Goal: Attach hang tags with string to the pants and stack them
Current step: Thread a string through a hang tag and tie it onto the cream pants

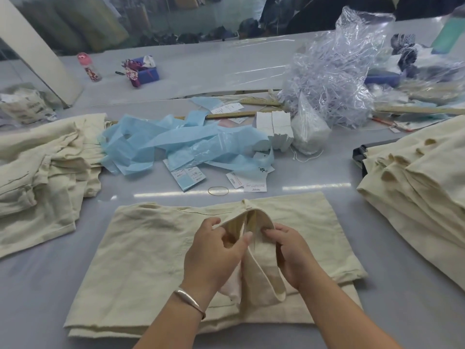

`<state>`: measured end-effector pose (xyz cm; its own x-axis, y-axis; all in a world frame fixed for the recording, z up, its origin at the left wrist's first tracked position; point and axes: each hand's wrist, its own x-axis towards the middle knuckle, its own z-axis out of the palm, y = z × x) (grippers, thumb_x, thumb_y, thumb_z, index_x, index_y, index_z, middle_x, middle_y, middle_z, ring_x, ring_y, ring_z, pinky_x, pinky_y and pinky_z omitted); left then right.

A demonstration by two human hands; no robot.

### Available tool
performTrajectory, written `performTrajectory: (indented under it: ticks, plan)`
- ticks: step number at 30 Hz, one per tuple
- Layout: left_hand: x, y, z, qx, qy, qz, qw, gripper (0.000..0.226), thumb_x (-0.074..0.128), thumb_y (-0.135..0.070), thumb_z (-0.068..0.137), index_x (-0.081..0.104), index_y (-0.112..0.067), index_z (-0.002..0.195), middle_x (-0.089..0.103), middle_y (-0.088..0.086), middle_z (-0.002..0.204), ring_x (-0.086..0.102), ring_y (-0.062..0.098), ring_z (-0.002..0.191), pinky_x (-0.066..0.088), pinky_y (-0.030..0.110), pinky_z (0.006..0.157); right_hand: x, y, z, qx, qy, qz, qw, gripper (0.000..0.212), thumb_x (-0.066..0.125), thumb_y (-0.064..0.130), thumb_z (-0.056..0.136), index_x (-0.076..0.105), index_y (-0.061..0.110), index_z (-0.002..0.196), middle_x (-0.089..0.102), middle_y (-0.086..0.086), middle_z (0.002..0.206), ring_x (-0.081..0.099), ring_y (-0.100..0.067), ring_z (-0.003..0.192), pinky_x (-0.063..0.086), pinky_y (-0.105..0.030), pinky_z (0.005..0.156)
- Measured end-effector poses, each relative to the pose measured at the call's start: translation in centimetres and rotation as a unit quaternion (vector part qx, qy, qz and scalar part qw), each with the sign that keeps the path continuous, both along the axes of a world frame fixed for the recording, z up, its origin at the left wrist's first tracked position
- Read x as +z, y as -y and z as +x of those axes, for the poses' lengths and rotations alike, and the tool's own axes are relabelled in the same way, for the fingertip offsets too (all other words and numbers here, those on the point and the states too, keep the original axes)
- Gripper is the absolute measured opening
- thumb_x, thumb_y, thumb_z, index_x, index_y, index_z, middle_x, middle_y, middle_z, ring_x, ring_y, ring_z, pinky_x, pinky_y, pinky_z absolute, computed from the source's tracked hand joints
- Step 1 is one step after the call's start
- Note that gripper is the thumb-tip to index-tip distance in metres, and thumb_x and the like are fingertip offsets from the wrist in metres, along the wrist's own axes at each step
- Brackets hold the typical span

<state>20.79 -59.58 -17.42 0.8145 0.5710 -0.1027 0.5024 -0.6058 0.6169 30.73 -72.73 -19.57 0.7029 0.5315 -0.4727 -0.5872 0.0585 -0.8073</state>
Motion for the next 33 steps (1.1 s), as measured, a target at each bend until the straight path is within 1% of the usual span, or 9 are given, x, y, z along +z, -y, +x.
performTrajectory:
  ticks: [3, 5, 9, 15, 20, 25, 27, 30, 33]
  plan:
    - [0.4, 0.6, 0.2, 0.014, 0.014, 0.043, 0.999, 0.040, 0.063, -0.065, 0.068, 0.059, -0.031, 0.089, 0.042, -0.022, 0.107, 0.051, 0.002, 0.090, 0.046, 0.026, 0.073, 0.6, -0.2, 0.0, 0.047, 0.047, -0.020, 0.998, 0.021, 0.051, 0.003, 0.089, 0.070, 0.002, 0.082, 0.063, -0.016, 0.076, 0.058, -0.025, 0.067, 0.046, -0.026, 0.057]
    - [0.8, 0.7, 0.5, 0.009, 0.029, 0.041, 0.999, 0.018, 0.067, -0.036, 0.073, 0.052, -0.028, 0.076, 0.045, -0.015, 0.096, 0.049, 0.007, 0.079, 0.040, 0.023, 0.064, 0.9, -0.3, 0.4, 0.062, 0.084, -0.056, 0.993, 0.020, 0.049, 0.006, 0.088, 0.065, 0.008, 0.077, 0.057, -0.011, 0.072, 0.051, -0.021, 0.063, 0.040, -0.025, 0.054]
    - [0.5, 0.0, 0.3, 0.015, 0.050, 0.009, 0.999, 0.034, 0.065, -0.009, 0.070, 0.036, -0.021, 0.060, 0.042, -0.005, 0.071, 0.042, 0.007, 0.063, 0.034, 0.015, 0.058, 0.2, -0.8, 1.6, 0.011, 0.209, -0.142, 0.968, 0.024, 0.058, 0.014, 0.088, 0.047, 0.014, 0.067, 0.044, 0.001, 0.064, 0.037, -0.016, 0.062, 0.029, -0.027, 0.056]
    - [-0.4, -1.0, -0.5, 0.044, 0.113, -0.071, 0.990, 0.031, 0.064, -0.001, 0.070, 0.055, -0.030, 0.065, 0.054, -0.005, 0.075, 0.051, -0.001, 0.072, 0.036, 0.010, 0.063, 1.2, -2.9, 3.5, 0.021, 0.411, -0.172, 0.895, 0.037, 0.063, 0.004, 0.078, 0.067, 0.034, 0.099, 0.062, 0.017, 0.097, 0.053, -0.002, 0.067, 0.041, -0.015, 0.067]
    - [-0.3, -2.2, -0.6, 0.031, 0.080, -0.047, 0.995, 0.045, 0.061, 0.007, 0.073, 0.063, -0.037, 0.061, 0.054, -0.019, 0.101, 0.054, -0.010, 0.092, 0.038, 0.004, 0.077, 1.9, -4.7, 4.8, 0.046, 0.419, -0.211, 0.882, 0.024, 0.052, -0.001, 0.076, 0.061, 0.019, 0.068, 0.061, 0.007, 0.067, 0.053, -0.016, 0.067, 0.041, -0.032, 0.063]
    - [-0.4, -0.7, -1.4, 0.002, 0.051, -0.156, 0.986, 0.033, 0.069, -0.013, 0.077, 0.067, -0.046, 0.076, 0.059, -0.008, 0.127, 0.063, 0.005, 0.107, 0.048, 0.033, 0.099, 1.3, -6.2, 5.7, 0.112, 0.432, -0.247, 0.860, 0.024, 0.046, 0.005, 0.086, 0.044, 0.008, 0.062, 0.046, -0.003, 0.061, 0.041, -0.022, 0.066, 0.029, -0.036, 0.059]
    - [-0.5, -0.5, -2.0, 0.069, 0.107, -0.186, 0.974, 0.024, 0.071, -0.024, 0.082, 0.071, -0.048, 0.080, 0.064, -0.011, 0.119, 0.061, -0.003, 0.106, 0.046, 0.024, 0.099, 1.1, -6.3, 5.9, 0.107, 0.439, -0.248, 0.857, 0.026, 0.046, 0.008, 0.085, 0.039, 0.009, 0.060, 0.045, -0.007, 0.061, 0.040, -0.022, 0.065, 0.029, -0.038, 0.058]
    - [-0.1, -1.4, -3.3, 0.158, 0.151, -0.171, 0.961, 0.037, 0.058, -0.006, 0.092, 0.072, -0.039, 0.098, 0.068, -0.021, 0.112, 0.061, -0.006, 0.102, 0.046, 0.018, 0.095, 1.3, -6.5, 6.3, 0.086, 0.429, -0.194, 0.878, 0.020, 0.050, 0.007, 0.082, 0.055, -0.008, 0.070, 0.061, -0.023, 0.079, 0.053, -0.031, 0.073, 0.044, -0.044, 0.068]
    - [1.0, -2.3, -4.4, 0.126, 0.121, -0.199, 0.964, 0.060, 0.052, 0.009, 0.083, 0.066, -0.040, 0.115, 0.069, -0.018, 0.116, 0.065, -0.002, 0.085, 0.050, 0.015, 0.077, 2.0, -6.8, 6.3, 0.126, 0.381, -0.114, 0.909, 0.034, 0.054, 0.005, 0.081, 0.041, 0.002, 0.049, 0.041, -0.013, 0.051, 0.033, -0.026, 0.049, 0.030, -0.036, 0.049]
